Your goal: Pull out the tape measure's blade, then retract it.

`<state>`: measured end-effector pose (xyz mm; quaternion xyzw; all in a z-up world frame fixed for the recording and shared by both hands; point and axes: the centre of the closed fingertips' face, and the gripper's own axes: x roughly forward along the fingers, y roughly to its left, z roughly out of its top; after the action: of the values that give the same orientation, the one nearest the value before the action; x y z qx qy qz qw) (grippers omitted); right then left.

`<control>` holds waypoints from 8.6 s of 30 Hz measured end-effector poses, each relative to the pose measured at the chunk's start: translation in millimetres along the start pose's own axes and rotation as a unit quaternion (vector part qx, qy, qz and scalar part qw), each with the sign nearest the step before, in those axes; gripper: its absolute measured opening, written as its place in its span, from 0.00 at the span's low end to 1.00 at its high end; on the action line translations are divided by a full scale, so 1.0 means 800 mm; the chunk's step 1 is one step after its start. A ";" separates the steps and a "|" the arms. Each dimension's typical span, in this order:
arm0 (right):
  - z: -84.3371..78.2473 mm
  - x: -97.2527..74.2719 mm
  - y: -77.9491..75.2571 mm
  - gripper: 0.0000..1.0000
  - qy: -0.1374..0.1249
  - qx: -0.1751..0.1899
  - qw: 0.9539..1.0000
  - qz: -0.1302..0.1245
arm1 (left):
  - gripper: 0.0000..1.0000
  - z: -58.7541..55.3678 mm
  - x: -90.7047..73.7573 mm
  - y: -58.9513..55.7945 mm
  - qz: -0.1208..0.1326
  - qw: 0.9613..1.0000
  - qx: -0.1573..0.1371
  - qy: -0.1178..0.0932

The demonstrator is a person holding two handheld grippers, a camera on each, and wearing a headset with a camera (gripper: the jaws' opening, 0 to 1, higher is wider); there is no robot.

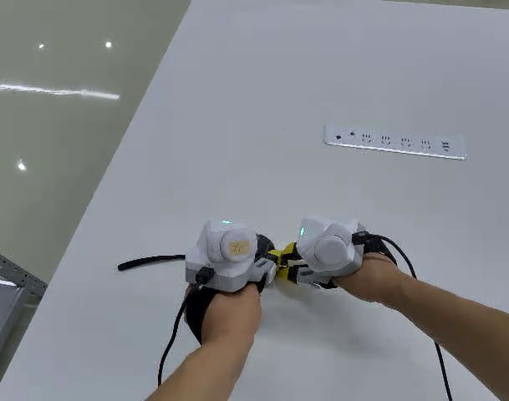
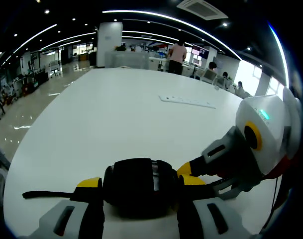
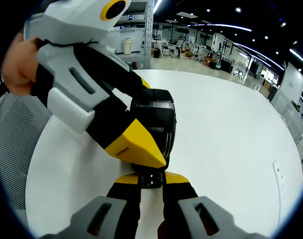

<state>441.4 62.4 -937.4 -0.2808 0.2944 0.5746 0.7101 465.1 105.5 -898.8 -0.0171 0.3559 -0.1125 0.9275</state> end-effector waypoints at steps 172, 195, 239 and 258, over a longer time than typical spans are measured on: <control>0.031 -0.126 0.045 0.48 -0.071 0.217 0.955 -0.190 | 0.75 -0.023 -0.104 0.017 -0.027 0.998 0.049 -0.014; 0.027 -0.178 0.088 0.59 -0.090 0.265 0.937 -0.208 | 0.79 -0.047 -0.154 0.001 -0.054 0.997 0.047 -0.022; 0.036 -0.244 0.153 0.83 -0.124 0.329 0.906 -0.234 | 0.93 -0.056 -0.218 -0.005 -0.070 0.996 0.047 -0.030; 0.022 -0.272 0.160 0.93 -0.116 0.344 0.896 -0.255 | 0.98 -0.050 -0.238 -0.008 -0.070 0.996 0.040 -0.031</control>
<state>281.6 -43.1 -772.2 -0.0159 0.3072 0.2657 0.9137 300.3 143.6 -802.8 -0.0088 0.3206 -0.1906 0.9278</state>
